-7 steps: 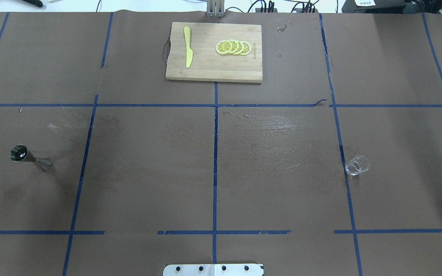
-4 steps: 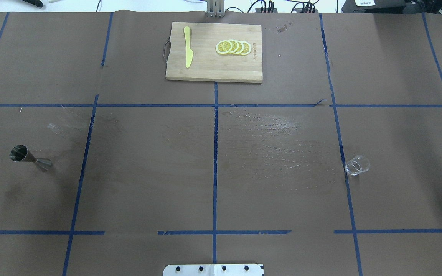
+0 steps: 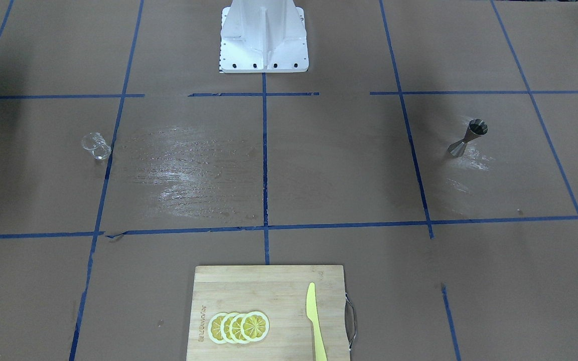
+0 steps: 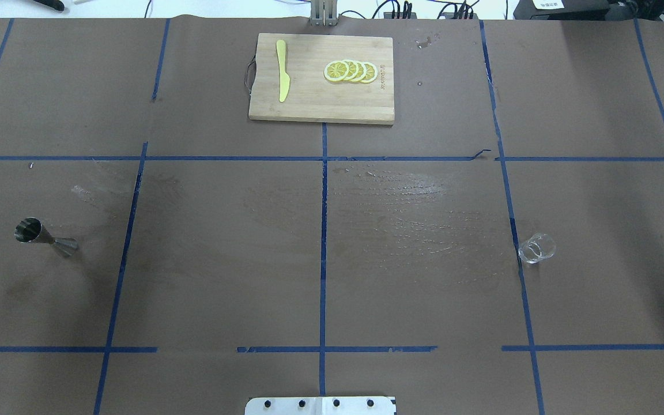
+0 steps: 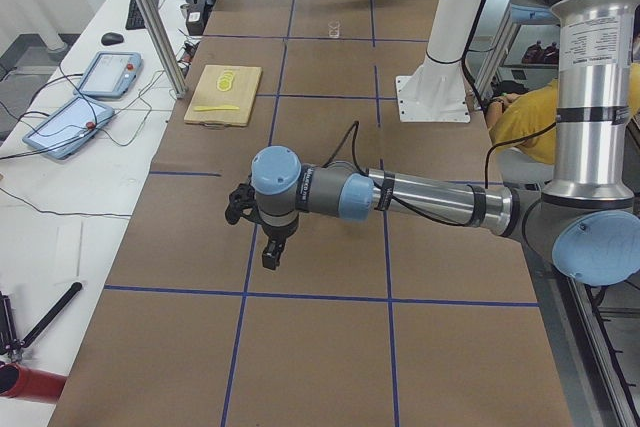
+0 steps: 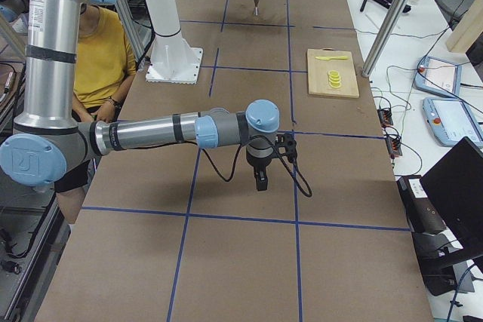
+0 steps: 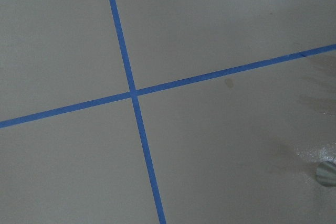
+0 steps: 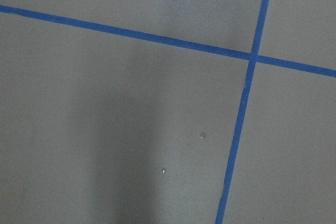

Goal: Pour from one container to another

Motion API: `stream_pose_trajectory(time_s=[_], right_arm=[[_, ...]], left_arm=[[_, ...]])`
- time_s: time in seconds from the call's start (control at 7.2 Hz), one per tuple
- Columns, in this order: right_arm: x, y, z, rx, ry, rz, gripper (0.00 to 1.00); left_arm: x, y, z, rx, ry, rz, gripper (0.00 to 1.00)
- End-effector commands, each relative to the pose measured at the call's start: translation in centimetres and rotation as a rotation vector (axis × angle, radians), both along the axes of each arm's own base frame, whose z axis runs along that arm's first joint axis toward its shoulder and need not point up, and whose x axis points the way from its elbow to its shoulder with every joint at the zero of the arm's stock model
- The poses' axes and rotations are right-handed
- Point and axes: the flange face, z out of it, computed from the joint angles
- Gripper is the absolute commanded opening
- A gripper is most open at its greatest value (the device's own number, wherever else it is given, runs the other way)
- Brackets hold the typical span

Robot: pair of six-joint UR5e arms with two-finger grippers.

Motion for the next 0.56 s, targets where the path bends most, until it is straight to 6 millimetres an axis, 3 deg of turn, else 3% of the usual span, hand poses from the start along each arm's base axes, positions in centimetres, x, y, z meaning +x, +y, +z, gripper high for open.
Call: stream_pose_trajectory(time_s=[0.0,0.42], right_arm=[[0.14,-0.38,0.24,-0.001,0.028,0.009,1.0],[-0.06,-0.39,0.25,-0.001,0.03,0.006,1.0]], left_arm=[[-0.24,1.08,1.21,-0.018,-0.043,-0.005,1.0],[-0.48,0.82,0.58,-0.007,-0.085,-0.018,1.0]])
